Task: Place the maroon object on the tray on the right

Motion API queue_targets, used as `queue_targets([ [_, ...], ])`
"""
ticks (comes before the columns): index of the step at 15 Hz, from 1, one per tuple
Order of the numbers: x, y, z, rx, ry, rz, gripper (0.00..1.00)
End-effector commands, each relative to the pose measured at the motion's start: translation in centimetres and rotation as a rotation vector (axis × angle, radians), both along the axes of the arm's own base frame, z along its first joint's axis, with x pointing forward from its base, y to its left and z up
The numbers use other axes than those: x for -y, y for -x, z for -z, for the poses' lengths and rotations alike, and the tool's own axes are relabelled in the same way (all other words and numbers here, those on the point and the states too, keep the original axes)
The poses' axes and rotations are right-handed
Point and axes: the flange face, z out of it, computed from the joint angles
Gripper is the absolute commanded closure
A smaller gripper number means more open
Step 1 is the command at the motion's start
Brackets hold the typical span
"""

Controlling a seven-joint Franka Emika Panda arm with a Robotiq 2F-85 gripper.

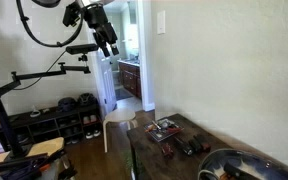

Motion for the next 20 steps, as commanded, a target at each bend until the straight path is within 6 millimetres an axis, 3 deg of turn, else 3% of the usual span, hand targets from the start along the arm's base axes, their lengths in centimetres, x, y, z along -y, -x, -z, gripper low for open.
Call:
queue_targets([
  [1, 0.0, 0.0, -0.1, -0.001, 0.000, 0.000, 0.00],
  [11, 0.5, -0.5, 0.7, -0.008, 0.001, 0.018, 0.00],
  [20, 6.6, -5.3, 7.3, -0.103, -0.022, 0.120, 0.00],
])
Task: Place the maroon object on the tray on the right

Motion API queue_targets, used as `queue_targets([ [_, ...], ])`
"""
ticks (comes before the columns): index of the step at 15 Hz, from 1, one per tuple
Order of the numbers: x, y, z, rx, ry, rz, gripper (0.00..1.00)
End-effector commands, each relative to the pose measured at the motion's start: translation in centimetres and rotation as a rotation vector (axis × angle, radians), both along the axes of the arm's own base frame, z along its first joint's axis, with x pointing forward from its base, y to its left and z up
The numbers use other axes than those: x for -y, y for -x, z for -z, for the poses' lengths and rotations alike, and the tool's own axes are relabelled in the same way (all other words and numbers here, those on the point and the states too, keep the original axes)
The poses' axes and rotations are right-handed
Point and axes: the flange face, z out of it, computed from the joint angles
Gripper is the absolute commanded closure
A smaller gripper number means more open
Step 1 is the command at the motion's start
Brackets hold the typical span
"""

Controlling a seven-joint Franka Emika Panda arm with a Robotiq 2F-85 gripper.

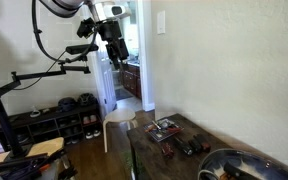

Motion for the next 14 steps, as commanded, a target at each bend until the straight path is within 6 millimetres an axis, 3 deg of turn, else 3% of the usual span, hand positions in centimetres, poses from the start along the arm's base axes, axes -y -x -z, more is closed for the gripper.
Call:
queue_targets([
  [1, 3.0, -2.0, 3.0, -0.030, 0.014, 0.041, 0.00],
  [4, 5.2, -3.2, 5.1, -0.071, 0.018, 0.083, 0.00],
  [7, 6.3, -4.0, 6.1, -0.094, 0.027, 0.100, 0.00],
  [14, 5.7, -3.6, 6.2, -0.111, 0.018, 0.095, 0.00],
])
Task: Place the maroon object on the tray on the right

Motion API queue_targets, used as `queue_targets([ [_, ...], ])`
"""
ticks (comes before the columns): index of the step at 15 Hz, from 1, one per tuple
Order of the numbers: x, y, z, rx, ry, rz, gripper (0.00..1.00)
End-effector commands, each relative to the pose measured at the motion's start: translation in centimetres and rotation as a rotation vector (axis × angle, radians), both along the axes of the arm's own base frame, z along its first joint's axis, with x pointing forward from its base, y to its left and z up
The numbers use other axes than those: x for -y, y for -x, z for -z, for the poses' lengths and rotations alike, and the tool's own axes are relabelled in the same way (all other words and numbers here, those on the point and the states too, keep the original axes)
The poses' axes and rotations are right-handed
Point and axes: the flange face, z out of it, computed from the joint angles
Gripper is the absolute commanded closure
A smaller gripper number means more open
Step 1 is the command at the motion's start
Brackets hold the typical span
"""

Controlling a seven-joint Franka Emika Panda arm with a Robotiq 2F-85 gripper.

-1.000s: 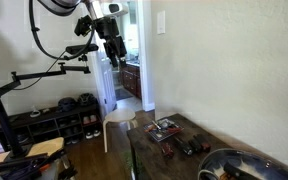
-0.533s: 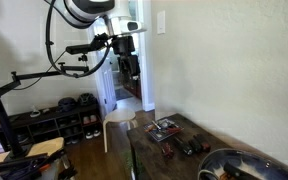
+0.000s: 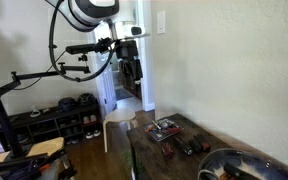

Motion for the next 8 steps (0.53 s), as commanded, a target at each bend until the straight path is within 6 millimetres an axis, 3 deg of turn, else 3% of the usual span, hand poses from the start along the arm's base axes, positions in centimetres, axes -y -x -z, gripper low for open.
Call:
queue_targets([
  [1, 0.0, 0.0, 0.0, -0.001, 0.000, 0.000, 0.00],
  [3, 0.3, -0.2, 0.5, -0.002, -0.001, 0.009, 0.00],
  [8, 2.1, -1.9, 4.3, 0.003, 0.012, 0.079, 0.00],
])
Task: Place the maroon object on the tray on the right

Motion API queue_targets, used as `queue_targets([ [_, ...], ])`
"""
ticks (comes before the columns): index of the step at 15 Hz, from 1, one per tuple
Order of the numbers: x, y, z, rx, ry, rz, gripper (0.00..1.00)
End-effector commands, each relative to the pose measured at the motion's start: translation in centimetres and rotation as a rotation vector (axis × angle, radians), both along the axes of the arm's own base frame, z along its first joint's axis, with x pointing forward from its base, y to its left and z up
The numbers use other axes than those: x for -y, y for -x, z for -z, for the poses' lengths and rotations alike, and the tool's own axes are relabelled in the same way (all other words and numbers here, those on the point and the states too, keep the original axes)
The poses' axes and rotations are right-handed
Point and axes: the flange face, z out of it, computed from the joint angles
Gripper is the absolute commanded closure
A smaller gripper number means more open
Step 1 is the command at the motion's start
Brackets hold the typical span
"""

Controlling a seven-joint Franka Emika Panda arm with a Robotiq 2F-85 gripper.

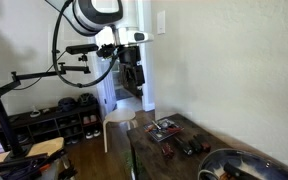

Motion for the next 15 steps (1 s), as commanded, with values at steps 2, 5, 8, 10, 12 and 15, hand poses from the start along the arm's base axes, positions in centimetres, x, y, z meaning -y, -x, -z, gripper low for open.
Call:
queue_targets([
  [2, 2.0, -2.0, 4.4, 0.020, 0.026, 0.053, 0.00],
  [5, 3.6, -3.3, 7.8, 0.017, 0.031, 0.099, 0.00],
  [8, 5.1, -4.2, 10.9, 0.006, 0.022, 0.153, 0.00],
  [10, 5.9, -4.7, 12.4, -0.004, 0.015, 0.191, 0.00],
  [12, 5.9, -4.2, 12.1, -0.022, 0.009, 0.167, 0.00],
  [15, 6.0, -4.4, 12.8, -0.032, 0.009, 0.169, 0.00],
])
